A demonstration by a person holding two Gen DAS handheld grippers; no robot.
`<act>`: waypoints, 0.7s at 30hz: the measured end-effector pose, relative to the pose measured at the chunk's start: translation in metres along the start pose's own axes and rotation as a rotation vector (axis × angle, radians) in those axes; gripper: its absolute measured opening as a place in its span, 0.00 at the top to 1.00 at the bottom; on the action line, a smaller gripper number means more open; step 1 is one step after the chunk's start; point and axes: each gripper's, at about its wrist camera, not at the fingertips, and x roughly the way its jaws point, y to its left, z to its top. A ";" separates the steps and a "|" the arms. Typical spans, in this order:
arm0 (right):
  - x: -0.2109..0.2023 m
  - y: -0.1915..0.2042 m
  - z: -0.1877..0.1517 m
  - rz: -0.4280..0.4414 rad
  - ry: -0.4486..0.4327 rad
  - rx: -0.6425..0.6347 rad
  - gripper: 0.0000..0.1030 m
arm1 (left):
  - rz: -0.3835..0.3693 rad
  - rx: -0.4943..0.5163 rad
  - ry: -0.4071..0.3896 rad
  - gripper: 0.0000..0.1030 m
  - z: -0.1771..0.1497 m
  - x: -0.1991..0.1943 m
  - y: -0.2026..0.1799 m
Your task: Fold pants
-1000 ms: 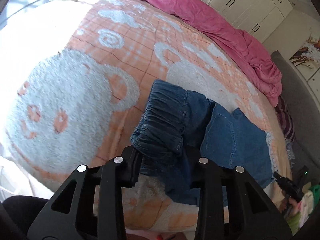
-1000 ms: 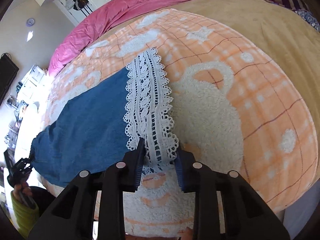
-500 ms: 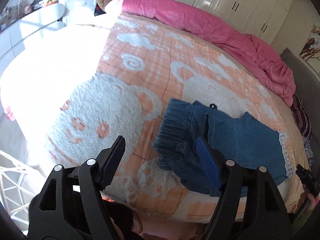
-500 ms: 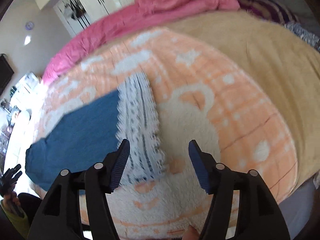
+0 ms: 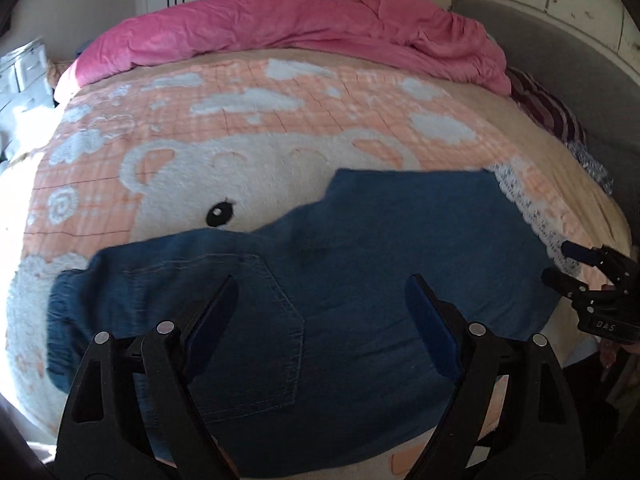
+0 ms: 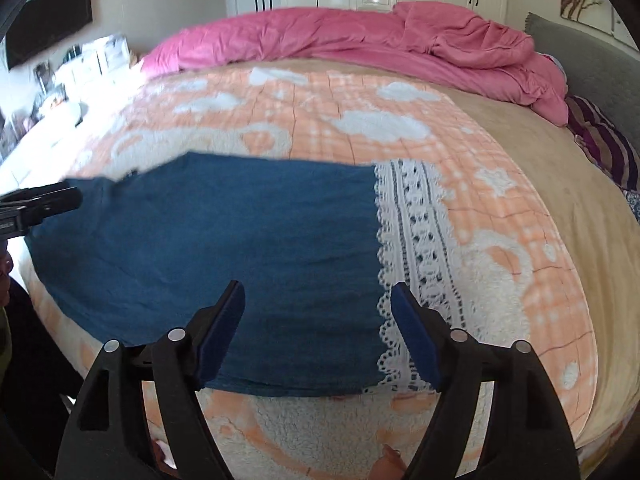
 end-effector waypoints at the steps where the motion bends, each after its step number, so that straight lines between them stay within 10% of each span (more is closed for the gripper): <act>1: 0.007 -0.005 -0.003 -0.012 0.038 0.014 0.26 | 0.015 0.007 0.021 0.24 -0.004 0.011 0.002; 9: 0.012 -0.020 -0.011 0.024 0.095 0.090 0.23 | 0.051 -0.057 0.098 0.24 -0.026 0.030 0.044; 21: -0.048 -0.089 -0.018 -0.004 -0.158 0.447 0.17 | -0.060 0.004 -0.088 0.13 -0.019 -0.025 0.004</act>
